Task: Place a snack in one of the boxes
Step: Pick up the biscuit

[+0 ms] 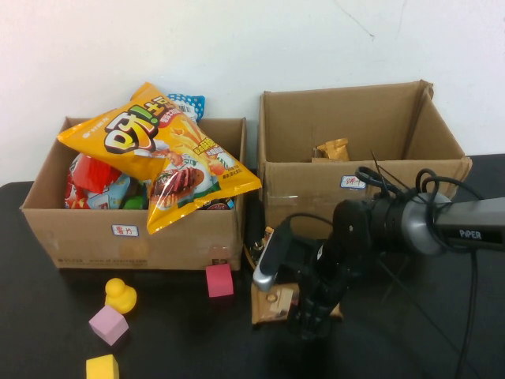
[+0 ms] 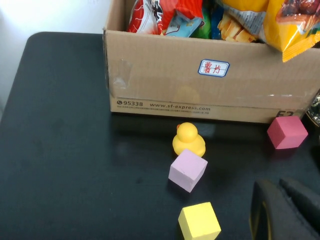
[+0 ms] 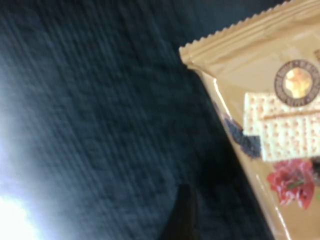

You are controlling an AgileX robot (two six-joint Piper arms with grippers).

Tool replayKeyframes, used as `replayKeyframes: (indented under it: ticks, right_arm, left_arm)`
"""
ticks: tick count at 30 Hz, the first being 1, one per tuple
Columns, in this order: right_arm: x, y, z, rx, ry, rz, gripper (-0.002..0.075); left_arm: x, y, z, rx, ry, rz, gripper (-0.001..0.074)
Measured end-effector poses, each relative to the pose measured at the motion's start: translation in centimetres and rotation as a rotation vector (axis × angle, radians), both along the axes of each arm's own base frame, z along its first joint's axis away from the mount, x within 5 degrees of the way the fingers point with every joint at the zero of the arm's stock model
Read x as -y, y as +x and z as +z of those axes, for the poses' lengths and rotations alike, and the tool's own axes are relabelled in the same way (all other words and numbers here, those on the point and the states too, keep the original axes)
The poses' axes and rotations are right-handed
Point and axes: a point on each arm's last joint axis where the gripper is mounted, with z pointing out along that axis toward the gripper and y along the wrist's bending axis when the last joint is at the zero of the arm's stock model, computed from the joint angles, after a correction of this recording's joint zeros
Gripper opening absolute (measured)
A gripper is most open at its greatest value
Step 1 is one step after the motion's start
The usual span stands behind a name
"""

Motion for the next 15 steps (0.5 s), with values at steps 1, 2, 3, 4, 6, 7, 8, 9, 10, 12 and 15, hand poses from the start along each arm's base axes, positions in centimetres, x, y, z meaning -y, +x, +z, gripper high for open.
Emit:
replayKeyframes:
  ticks: [1, 2, 3, 4, 6, 7, 8, 9, 10, 12, 15]
  right_arm:
    - [-0.2, -0.3, 0.1, -0.02, 0.002, 0.005, 0.0608]
    - [-0.3, -0.5, 0.3, -0.03, 0.004, 0.01, 0.0608]
    - [-0.4, -0.7, 0.5, -0.041, 0.005, 0.016, 0.0608]
    - [-0.6, -1.1, 0.6, -0.056, 0.001, 0.025, 0.0608]
    - [-0.9, -1.5, 1.0, -0.066, 0.001, 0.04, 0.0608]
    - [-1.0, -1.7, 1.2, -0.062, 0.001, 0.053, 0.0608]
    - [-1.1, -1.9, 1.5, -0.052, 0.005, 0.065, 0.0608]
    - [-1.2, -1.8, 1.9, -0.032, 0.011, 0.076, 0.0608]
    - [-1.4, -1.7, 2.3, -0.008, 0.023, 0.08, 0.0608]
    - [-1.6, -1.1, 3.1, 0.073, 0.055, 0.069, 0.0608]
    - [-1.7, -0.8, 2.8, 0.103, 0.06, 0.075, 0.0607]
  left_arm:
    - [0.0, 0.0, 0.0, 0.0, 0.0, 0.0, -0.0001]
    - [0.0, 0.0, 0.0, 0.0, 0.0, 0.0, -0.0001]
    - [0.0, 0.0, 0.0, 0.0, 0.0, 0.0, -0.0001]
    - [0.0, 0.0, 0.0, 0.0, 0.0, 0.0, -0.0001]
    - [0.0, 0.0, 0.0, 0.0, 0.0, 0.0, -0.0001]
    - [0.0, 0.0, 0.0, 0.0, 0.0, 0.0, -0.0001]
    - [0.0, 0.0, 0.0, 0.0, 0.0, -0.001, -0.0001]
    - [0.0, 0.0, 0.0, 0.0, 0.0, -0.001, -0.0001]
    - [0.0, 0.0, 0.0, 0.0, 0.0, -0.001, -0.0001]
    - [0.0, 0.0, 0.0, 0.0, 0.0, -0.001, -0.0001]
    - [0.0, 0.0, 0.0, 0.0, 0.0, -0.001, -0.0001]
